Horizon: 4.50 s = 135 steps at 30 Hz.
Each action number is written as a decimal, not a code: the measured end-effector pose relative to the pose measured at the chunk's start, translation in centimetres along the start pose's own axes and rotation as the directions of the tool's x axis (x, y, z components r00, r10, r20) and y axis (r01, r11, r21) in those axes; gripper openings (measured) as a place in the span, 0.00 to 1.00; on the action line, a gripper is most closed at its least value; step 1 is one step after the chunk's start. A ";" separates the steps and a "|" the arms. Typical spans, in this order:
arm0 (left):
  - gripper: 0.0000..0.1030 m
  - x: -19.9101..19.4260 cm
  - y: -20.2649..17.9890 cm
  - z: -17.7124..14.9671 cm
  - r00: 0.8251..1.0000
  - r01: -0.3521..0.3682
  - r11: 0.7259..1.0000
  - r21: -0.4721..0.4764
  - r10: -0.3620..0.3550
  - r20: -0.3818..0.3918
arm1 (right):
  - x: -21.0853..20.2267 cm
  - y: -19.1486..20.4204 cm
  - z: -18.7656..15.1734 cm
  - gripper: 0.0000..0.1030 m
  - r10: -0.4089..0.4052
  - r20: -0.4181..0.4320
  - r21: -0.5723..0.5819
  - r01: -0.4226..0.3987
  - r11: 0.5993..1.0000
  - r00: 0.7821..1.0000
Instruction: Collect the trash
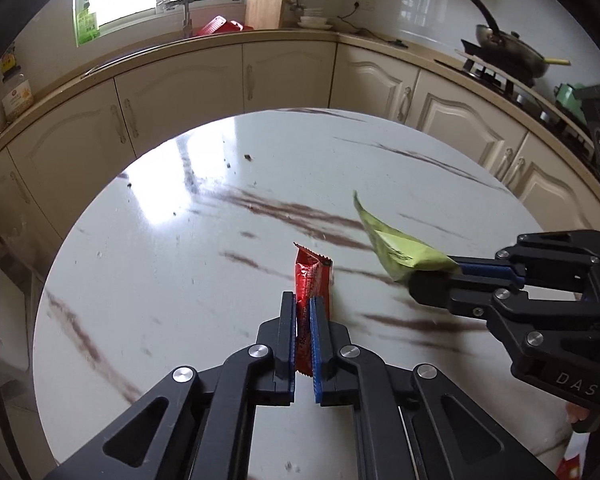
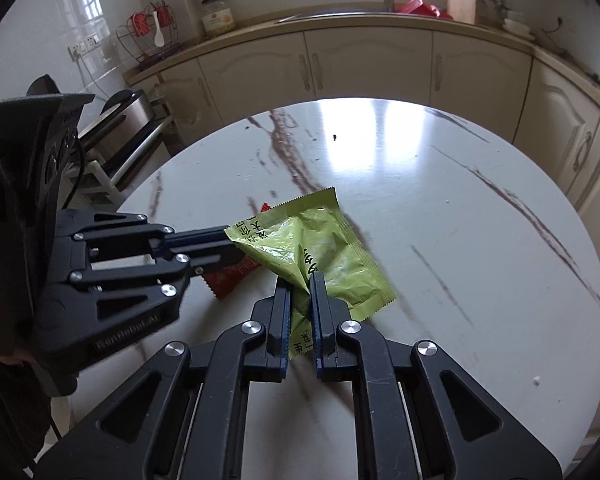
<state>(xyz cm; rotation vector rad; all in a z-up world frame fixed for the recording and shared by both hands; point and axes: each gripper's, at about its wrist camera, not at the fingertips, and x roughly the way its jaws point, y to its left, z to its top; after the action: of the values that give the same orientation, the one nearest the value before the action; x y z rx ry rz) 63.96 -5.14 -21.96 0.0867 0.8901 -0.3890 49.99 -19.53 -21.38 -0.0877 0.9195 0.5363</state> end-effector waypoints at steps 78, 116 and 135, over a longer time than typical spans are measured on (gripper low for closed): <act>0.74 -22.3 24.7 -37.2 0.970 -0.239 0.757 -0.608 0.157 -0.186 | 20.0 33.9 -6.6 0.13 0.224 -0.230 -0.123 -0.257 0.959 0.947; 0.99 -45.1 2.8 -35.0 0.895 -0.329 0.809 -0.487 0.431 0.112 | -7.4 31.6 -9.3 1.00 0.119 0.111 -0.164 -0.100 0.981 0.987; 0.99 -59.3 -20.9 -38.2 0.732 -0.283 0.923 -0.262 0.384 0.562 | -30.3 22.1 -16.7 1.00 -0.263 0.462 0.064 0.263 0.963 0.847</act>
<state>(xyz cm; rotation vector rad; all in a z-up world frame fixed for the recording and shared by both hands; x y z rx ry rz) -5.39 1.83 1.45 -0.0287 0.2457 0.0129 12.50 -17.54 -4.76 -0.0799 0.4216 0.2794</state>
